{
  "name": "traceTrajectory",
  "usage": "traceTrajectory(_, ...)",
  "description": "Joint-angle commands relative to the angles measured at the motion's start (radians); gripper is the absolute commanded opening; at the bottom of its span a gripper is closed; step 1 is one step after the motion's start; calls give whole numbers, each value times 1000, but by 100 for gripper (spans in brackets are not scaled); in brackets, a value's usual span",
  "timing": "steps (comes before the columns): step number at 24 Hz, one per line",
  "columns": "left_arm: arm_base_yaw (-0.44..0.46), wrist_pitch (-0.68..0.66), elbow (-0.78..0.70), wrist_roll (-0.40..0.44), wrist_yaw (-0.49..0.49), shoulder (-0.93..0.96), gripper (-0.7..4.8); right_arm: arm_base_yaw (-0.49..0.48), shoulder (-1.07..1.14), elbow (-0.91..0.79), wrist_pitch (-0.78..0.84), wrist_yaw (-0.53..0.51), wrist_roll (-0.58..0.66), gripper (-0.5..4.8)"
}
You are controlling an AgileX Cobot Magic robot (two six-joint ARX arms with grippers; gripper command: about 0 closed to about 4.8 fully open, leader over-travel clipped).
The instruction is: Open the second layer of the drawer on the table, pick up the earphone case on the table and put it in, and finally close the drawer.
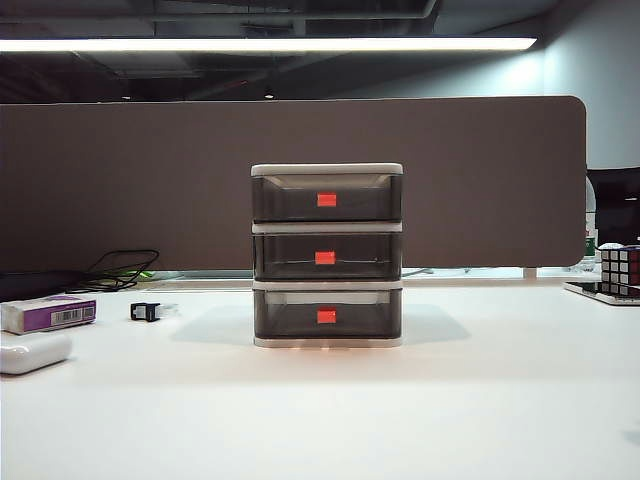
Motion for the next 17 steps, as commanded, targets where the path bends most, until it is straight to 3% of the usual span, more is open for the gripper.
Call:
traceTrajectory(1,1,13,6,-2,1,0,-5,0,-2,-6,10,5,-4,-5)
traceTrajectory(11,1,12,6,-29,1,0,-5,0,-2,-6,10,3,-3,-5)
traceTrajectory(13,1,11,6,-122,24,0,-5,1,-2,-6,10,-82,-3,-5)
traceTrajectory(17,1,-25,6,-308,226,0,-5,1,-2,-6,10,-480,6,-5)
